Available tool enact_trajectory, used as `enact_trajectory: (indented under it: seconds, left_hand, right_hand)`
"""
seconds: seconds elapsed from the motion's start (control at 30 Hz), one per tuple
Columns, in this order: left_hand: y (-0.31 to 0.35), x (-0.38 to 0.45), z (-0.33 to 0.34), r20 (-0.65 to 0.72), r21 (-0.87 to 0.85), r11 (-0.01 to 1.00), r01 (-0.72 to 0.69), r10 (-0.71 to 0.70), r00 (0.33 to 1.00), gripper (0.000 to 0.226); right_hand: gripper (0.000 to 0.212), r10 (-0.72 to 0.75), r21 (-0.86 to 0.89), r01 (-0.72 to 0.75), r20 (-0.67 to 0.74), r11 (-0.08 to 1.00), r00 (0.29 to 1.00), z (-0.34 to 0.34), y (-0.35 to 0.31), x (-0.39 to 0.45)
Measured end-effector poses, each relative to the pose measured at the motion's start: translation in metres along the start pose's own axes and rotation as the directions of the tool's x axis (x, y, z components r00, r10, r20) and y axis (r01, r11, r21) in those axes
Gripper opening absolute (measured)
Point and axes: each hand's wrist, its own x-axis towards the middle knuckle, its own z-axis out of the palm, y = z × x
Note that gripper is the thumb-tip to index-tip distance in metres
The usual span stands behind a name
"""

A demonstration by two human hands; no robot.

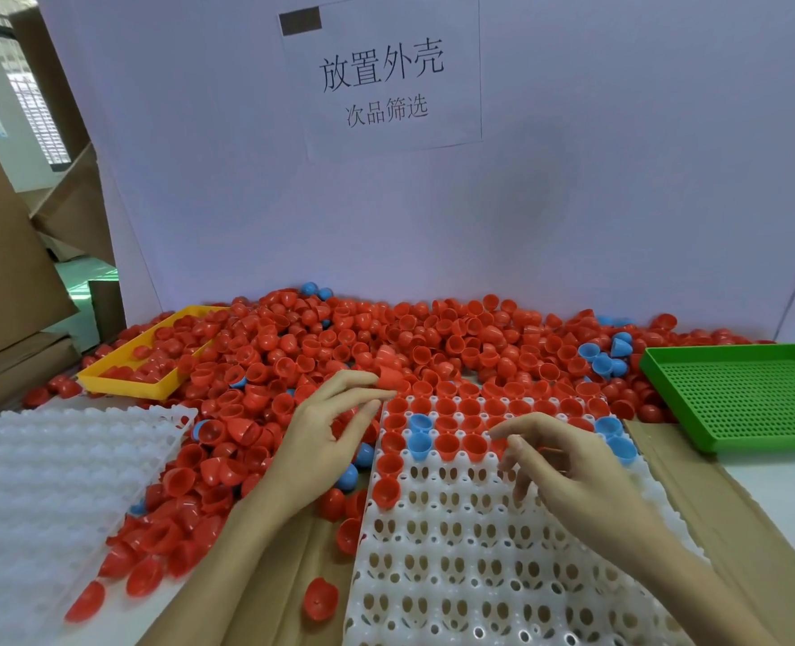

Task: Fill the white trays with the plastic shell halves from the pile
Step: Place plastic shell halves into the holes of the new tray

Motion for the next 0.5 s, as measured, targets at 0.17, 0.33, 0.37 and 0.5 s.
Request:
enact_trajectory:
  seconds: [0.17,0.33,0.37,0.5]
  left_hand:
    - [0.042,-0.007,0.016,0.215,-0.374,0.925,0.069,0.014,0.977,0.024]
    - [0.058,-0.014,0.028,0.324,-0.463,0.881,0.093,0.071,0.943,0.024]
    - [0.058,-0.014,0.028,0.325,-0.468,0.879,0.097,0.069,0.943,0.024]
    - [0.058,-0.013,0.026,0.287,-0.486,0.866,0.117,0.032,0.957,0.023]
  right_hand:
    - [0.039,-0.034,0.212,0.015,0.086,0.977,0.996,0.006,-0.012,-0.005]
    - [0.043,-0.04,0.276,0.014,0.086,0.961,0.996,0.012,-0.017,-0.009]
    - [0.041,-0.021,0.288,-0.003,0.083,0.958,0.996,0.012,-0.017,-0.009]
    - [0.028,-0.001,0.284,-0.021,0.078,0.959,0.997,0.01,-0.017,-0.008]
